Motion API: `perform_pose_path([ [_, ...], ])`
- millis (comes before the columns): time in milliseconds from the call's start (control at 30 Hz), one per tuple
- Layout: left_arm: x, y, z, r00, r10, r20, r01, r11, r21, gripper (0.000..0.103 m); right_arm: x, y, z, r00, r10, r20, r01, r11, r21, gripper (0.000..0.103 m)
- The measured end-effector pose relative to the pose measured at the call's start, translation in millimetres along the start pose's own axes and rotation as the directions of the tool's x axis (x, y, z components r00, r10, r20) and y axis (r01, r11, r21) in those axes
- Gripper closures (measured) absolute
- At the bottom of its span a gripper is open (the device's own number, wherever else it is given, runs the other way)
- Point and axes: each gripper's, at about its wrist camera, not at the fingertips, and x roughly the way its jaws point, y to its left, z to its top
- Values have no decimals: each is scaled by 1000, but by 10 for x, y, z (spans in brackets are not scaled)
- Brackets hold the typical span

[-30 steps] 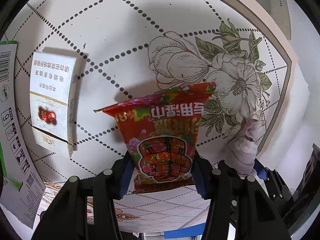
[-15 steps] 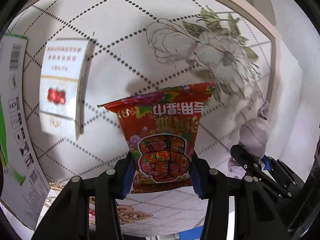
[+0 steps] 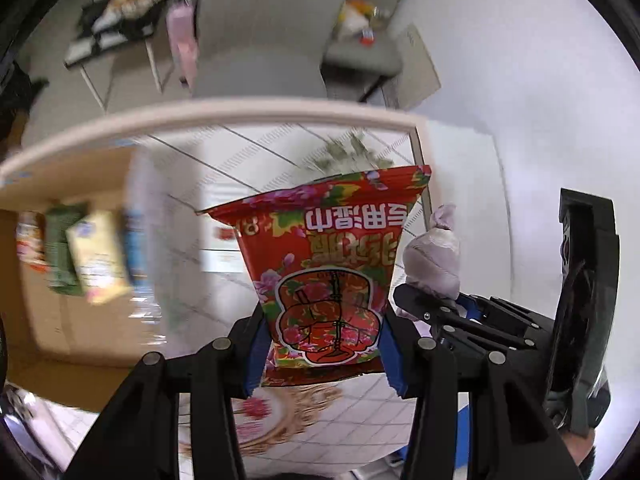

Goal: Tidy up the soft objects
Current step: 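Carry the red bag and lilac cloth into the box and release both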

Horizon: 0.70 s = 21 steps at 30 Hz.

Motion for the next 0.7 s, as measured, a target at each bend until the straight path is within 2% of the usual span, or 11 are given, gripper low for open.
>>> perform_pose_path([
  [167,-610,589,-204,997,65,46,-66,998,10,58,-188,1073,-321,997,70,24,-68,994,-91,67],
  [267,-699,1066,-340,990,129,61,-128,992,-11,58,-128,1733,-497,995,96,8,-94,984,-149,67],
  [433,-819,1844,-502,979,201,28,-199,978,-61,58,221,2710,-738,991,120,-55,-129,965,-227,67],
  [567,-742,2362,-585,974,224,-34,-226,970,-93,58,581,3174,-817,990,97,-107,-121,961,-249,67],
  [700,-540,2817,-632,972,206,-112,-221,966,-138,58,973,3428,-825,988,57,-143,-93,962,-256,67],
])
